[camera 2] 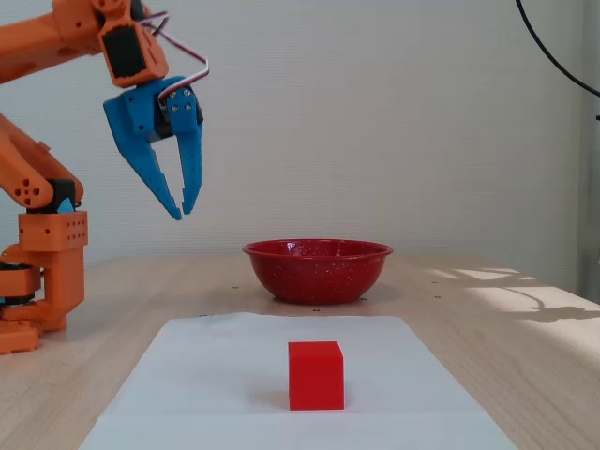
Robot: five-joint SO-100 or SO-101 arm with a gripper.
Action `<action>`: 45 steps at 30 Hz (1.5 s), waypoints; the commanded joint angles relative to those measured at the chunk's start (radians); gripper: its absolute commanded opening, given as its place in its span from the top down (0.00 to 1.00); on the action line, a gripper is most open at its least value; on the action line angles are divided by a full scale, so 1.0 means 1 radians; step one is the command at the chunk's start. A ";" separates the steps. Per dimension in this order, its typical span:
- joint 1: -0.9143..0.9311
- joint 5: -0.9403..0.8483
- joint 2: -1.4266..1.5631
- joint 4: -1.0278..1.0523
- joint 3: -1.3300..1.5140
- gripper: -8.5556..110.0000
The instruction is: Grasp the red cube and put it in the red bowl
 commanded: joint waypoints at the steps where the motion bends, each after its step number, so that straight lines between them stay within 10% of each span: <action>1: -0.060 0.035 -0.055 0.048 -0.193 0.92; 25: -0.426 0.410 -0.974 0.368 -1.203 0.92; 45: -0.460 0.499 -1.164 0.305 -1.147 0.52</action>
